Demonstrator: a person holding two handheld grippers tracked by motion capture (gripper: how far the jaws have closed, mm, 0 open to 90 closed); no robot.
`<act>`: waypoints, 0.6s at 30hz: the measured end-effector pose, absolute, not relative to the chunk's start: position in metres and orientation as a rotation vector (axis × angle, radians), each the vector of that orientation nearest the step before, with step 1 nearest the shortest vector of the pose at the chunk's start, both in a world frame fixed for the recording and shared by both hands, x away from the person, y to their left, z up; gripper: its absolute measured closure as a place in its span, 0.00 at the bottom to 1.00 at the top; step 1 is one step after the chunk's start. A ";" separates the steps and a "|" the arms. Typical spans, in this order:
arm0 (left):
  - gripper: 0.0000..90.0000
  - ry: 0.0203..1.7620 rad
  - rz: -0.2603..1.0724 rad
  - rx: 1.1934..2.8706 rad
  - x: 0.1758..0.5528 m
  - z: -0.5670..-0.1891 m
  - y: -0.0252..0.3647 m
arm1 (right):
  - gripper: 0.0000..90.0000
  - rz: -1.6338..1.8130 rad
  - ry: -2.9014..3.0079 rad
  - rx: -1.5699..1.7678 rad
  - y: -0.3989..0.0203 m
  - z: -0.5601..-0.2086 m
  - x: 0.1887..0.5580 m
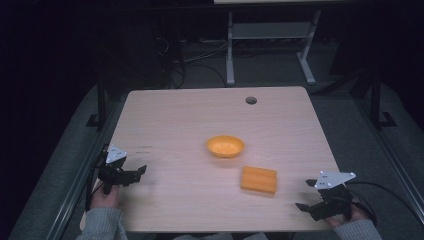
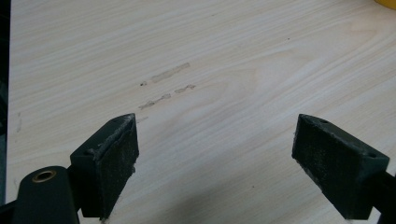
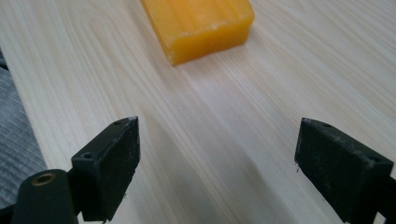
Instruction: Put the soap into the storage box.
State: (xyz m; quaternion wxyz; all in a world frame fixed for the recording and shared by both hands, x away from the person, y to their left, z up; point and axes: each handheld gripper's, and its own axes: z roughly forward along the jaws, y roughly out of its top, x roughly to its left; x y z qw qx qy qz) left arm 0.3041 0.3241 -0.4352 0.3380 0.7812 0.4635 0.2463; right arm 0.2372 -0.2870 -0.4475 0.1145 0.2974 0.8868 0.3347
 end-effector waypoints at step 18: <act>0.15 1.211 0.639 2.037 0.305 -0.436 0.324 | 0.15 0.884 2.694 0.718 -0.244 -0.409 0.258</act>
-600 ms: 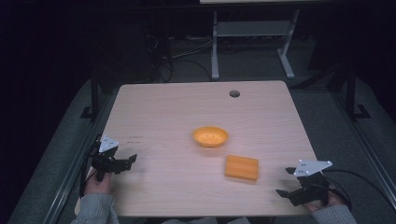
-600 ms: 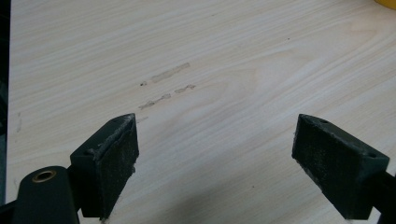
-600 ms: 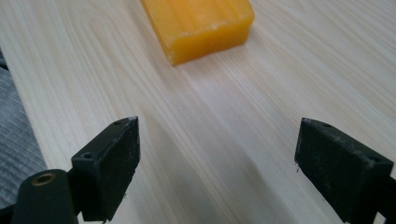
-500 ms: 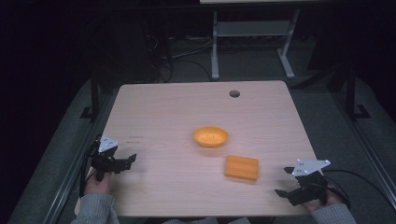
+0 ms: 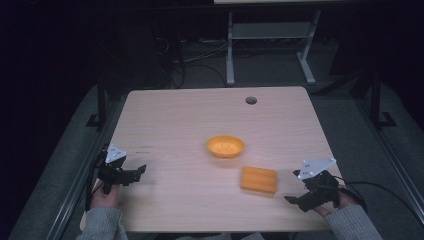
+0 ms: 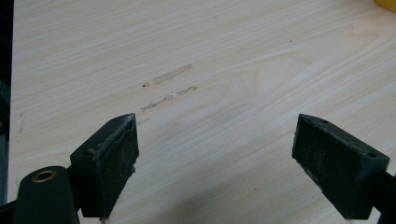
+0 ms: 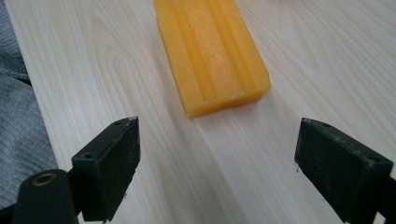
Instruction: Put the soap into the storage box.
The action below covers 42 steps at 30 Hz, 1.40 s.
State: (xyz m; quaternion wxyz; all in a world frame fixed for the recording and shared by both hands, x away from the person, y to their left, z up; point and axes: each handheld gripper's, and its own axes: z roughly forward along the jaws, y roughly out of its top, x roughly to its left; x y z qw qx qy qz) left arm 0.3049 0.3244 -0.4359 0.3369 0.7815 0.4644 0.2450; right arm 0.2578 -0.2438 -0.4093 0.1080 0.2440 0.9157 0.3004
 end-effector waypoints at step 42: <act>0.15 1.216 0.637 2.050 0.306 -0.435 0.325 | 0.16 0.467 2.978 0.457 -0.144 -0.433 0.330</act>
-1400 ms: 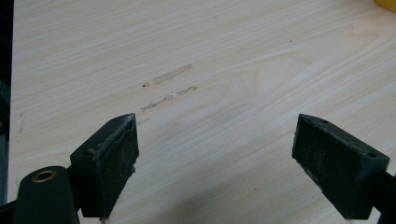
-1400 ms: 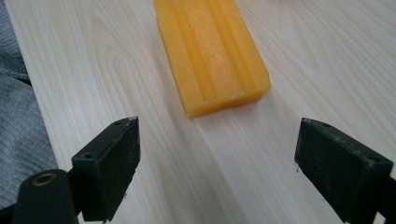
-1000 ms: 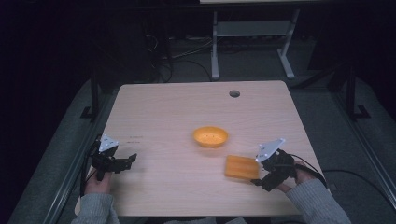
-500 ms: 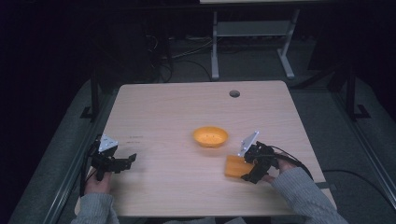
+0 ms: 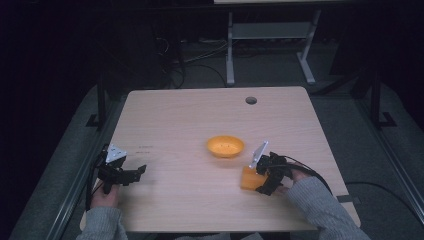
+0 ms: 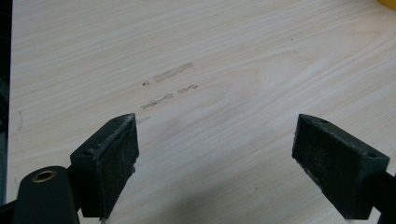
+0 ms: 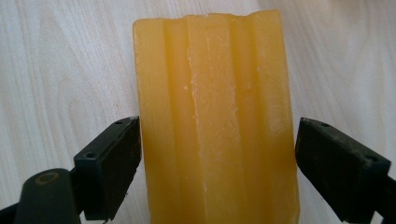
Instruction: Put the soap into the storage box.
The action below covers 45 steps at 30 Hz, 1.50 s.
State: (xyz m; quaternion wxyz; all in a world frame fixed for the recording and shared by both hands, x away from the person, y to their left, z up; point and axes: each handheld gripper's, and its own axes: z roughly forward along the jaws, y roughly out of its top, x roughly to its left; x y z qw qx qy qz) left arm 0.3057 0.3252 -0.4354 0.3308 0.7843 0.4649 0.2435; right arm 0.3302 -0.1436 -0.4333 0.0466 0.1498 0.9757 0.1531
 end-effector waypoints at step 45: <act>0.15 1.246 0.625 2.006 0.303 -0.435 0.332 | 0.23 0.454 3.040 0.345 -0.141 -0.436 0.337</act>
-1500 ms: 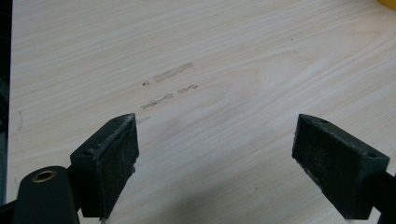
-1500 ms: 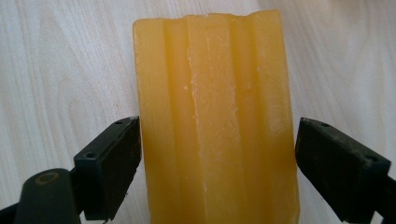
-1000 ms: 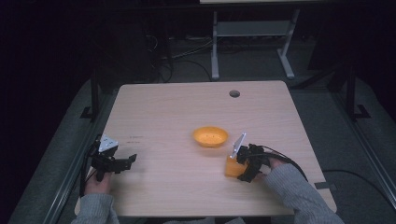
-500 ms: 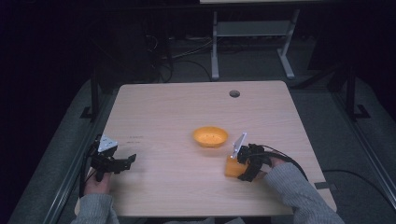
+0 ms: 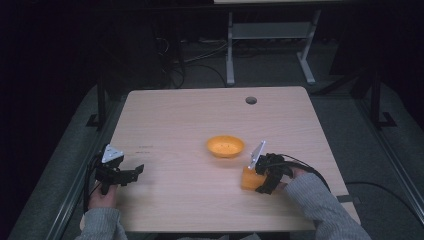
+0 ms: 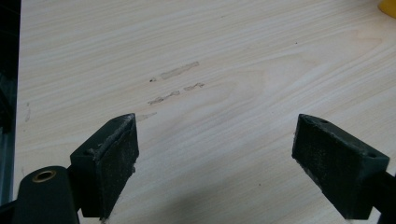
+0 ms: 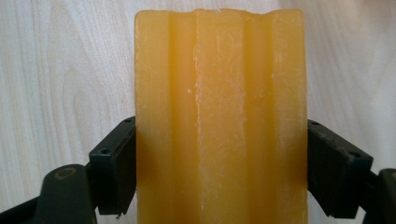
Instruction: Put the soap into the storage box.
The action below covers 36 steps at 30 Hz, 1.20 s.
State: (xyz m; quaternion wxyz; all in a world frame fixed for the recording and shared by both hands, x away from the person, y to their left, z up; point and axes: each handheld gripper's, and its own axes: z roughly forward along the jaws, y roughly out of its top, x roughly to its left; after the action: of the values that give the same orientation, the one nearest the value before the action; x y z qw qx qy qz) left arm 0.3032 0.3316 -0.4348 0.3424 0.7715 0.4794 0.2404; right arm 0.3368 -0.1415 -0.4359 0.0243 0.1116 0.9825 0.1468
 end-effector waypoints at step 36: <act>0.15 1.271 0.616 1.999 0.304 -0.436 0.335 | 0.23 0.550 2.979 0.250 -0.118 -0.377 0.388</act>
State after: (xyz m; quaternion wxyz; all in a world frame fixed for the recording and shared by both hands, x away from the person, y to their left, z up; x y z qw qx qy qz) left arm 0.3038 0.3353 -0.4363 0.3403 0.7680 0.4882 0.2366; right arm 0.3876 -0.1175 -0.3774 0.0508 0.0822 0.9788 0.1807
